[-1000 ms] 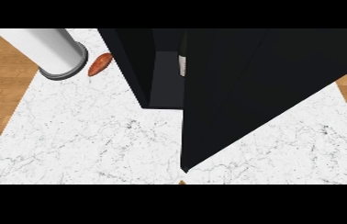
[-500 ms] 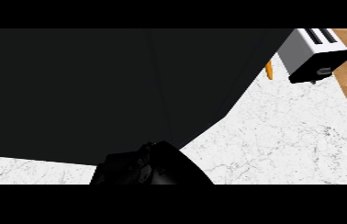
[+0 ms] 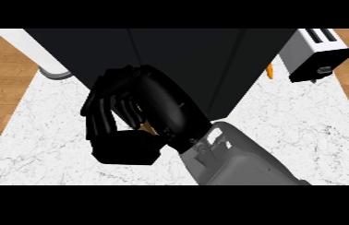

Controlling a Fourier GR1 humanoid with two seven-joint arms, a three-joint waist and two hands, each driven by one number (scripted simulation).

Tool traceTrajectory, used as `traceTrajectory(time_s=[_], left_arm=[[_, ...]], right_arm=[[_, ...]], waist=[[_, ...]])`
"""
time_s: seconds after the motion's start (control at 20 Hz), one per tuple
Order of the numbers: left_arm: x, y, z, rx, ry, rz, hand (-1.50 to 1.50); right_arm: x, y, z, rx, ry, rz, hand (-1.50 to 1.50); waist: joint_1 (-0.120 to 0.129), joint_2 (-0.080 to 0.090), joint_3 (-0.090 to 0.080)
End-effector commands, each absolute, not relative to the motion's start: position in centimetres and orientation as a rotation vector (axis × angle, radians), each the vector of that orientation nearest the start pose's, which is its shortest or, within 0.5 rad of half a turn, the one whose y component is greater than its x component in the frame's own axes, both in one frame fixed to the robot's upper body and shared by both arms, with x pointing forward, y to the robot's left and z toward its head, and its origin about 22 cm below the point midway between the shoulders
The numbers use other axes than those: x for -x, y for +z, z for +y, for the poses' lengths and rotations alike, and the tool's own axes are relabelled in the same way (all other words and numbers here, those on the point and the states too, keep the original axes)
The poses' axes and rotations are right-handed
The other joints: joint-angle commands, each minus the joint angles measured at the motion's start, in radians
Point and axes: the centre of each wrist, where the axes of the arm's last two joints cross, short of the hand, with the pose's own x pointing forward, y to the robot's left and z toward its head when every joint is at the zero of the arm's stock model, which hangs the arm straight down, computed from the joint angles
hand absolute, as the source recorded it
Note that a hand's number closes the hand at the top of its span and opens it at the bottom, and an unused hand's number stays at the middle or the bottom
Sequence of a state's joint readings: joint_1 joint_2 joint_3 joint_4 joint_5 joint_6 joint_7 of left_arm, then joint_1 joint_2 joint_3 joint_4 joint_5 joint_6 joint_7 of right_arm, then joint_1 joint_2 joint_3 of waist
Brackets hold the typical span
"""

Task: Pick up the wine, place it into the cabinet and close the cabinet

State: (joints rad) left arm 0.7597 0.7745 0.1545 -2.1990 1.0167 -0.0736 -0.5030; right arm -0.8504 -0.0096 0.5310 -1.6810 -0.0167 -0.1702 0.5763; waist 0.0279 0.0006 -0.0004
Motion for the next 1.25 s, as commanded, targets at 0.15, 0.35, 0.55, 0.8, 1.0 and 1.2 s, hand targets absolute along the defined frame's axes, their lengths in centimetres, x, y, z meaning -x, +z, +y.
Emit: traceTrajectory(time_s=[0.15,0.35,0.55,0.8,1.0,1.2], left_arm=[[-9.7,12.0,35.3,0.249,0.176,-1.877,-1.50],[-9.9,12.9,33.1,0.277,0.162,-1.869,-1.50],[-10.9,10.7,32.8,0.285,0.162,-1.863,-1.50],[-12.4,11.1,31.4,0.289,0.187,-1.866,-1.50],[-12.8,9.5,30.6,0.277,0.185,-1.865,-1.50],[-14.0,9.8,30.3,0.262,0.201,-1.876,-1.50]], right_arm=[[-32.0,21.0,-2.3,-0.207,0.736,-1.824,1.50],[-35.7,21.7,-4.4,-0.221,0.711,-1.811,1.50],[-36.5,20.0,-5.3,-0.176,0.706,-1.827,1.50],[-38.4,22.0,-6.3,-0.100,0.703,-1.851,1.50],[-39.3,21.3,-9.2,-0.093,0.706,-1.853,1.50],[-39.3,19.9,-8.6,-0.105,0.732,-1.853,1.50]], waist=[[-0.013,0.003,0.000],[-0.010,0.005,0.001],[-0.020,0.006,0.000],[-0.023,0.012,0.000],[-0.033,0.016,0.000],[-0.037,0.018,0.000]])
